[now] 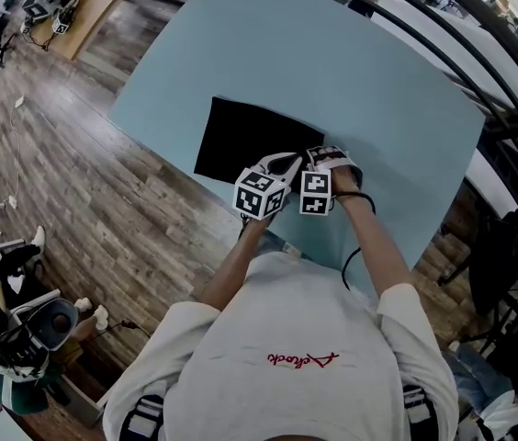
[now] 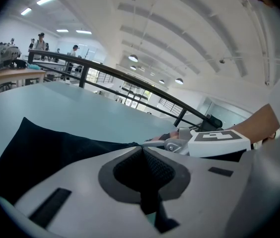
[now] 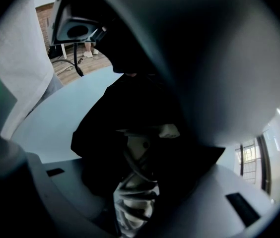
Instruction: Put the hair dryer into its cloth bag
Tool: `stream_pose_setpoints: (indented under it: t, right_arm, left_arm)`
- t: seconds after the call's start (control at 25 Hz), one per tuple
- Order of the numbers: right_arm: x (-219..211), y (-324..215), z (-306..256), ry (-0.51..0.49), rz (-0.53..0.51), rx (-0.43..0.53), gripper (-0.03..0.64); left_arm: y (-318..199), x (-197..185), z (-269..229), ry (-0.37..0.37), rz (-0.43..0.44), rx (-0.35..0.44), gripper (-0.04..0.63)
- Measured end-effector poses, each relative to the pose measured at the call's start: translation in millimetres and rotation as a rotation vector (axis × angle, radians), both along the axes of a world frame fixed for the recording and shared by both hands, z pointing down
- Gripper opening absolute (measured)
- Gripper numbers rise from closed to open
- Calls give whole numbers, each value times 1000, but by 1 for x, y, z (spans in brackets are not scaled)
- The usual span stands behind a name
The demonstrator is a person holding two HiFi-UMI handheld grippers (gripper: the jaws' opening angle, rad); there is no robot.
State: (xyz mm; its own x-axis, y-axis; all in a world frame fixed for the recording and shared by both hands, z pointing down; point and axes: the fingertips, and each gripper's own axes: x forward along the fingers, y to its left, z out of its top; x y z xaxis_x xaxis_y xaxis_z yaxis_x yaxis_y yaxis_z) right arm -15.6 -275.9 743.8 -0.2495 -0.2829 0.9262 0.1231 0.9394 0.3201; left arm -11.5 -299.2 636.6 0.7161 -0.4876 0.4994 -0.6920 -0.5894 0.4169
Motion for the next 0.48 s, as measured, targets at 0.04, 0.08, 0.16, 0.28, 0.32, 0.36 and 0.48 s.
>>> stream_pose_setpoints:
  t: [0.04, 0.08, 0.16, 0.28, 0.32, 0.36, 0.48]
  right_arm:
    - [0, -1, -1, -13, 11, -4, 179]
    - [1, -2, -3, -24, 23, -11, 196]
    - [4, -4, -6, -43, 42, -26, 241]
    - [13, -4, -9, -57, 59, -44, 268]
    - [17, -4, -9, -54, 61, -49, 273]
    - [22, -3, -9, -48, 63, -52, 278]
    - [44, -3, -6, -24, 89, -61, 290]
  left_arm:
    - [0, 0, 0, -1, 0, -1, 12]
    - [0, 0, 1, -2, 0, -2, 12]
    - [1, 1, 2, -3, 1, -5, 12]
    - [1, 3, 3, -4, 6, -7, 12]
    - [1, 4, 3, -5, 8, -7, 12]
    - [1, 5, 3, -6, 10, -7, 12]
    - [3, 8, 6, -10, 15, -13, 12]
